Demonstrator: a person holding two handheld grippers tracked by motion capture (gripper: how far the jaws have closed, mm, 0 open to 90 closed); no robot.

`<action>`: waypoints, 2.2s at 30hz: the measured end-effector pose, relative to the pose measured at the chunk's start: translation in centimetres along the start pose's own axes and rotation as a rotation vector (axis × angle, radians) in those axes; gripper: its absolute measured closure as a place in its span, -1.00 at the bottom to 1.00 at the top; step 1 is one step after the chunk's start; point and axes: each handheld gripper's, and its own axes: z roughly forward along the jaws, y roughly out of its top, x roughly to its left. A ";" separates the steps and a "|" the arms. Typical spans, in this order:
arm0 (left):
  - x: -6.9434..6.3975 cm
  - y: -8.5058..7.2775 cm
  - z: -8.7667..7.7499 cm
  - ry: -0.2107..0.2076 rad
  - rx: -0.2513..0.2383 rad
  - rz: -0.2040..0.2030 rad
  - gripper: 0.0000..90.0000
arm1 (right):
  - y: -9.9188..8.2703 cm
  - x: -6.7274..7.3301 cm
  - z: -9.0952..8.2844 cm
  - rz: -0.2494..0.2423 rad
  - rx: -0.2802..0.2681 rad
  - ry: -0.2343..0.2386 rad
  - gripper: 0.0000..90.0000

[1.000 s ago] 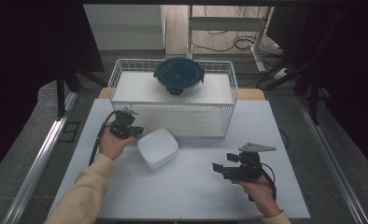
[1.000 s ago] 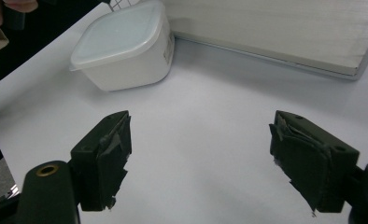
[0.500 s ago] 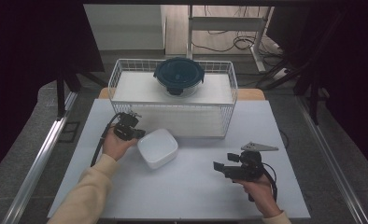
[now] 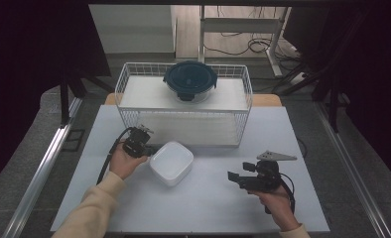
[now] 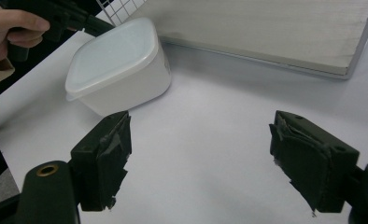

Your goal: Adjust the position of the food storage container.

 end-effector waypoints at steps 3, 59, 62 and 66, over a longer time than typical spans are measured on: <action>-0.4 -0.4 -0.1 -0.022 0.000 -0.003 1.00 | 0.0 0.0 0.0 0.002 0.000 -0.001 -0.54; -5.9 -4.4 -1.1 -0.236 -0.068 -0.009 1.00 | -0.2 -0.2 0.1 0.005 0.005 -0.011 -0.54; -5.4 -4.7 -2.4 -0.236 -0.117 -0.027 0.98 | -0.2 -0.1 0.0 0.006 0.005 -0.010 -0.54; -5.1 -5.3 -3.8 -0.210 -0.189 -0.056 0.59 | -0.1 -0.2 -0.1 0.005 0.001 -0.011 -0.54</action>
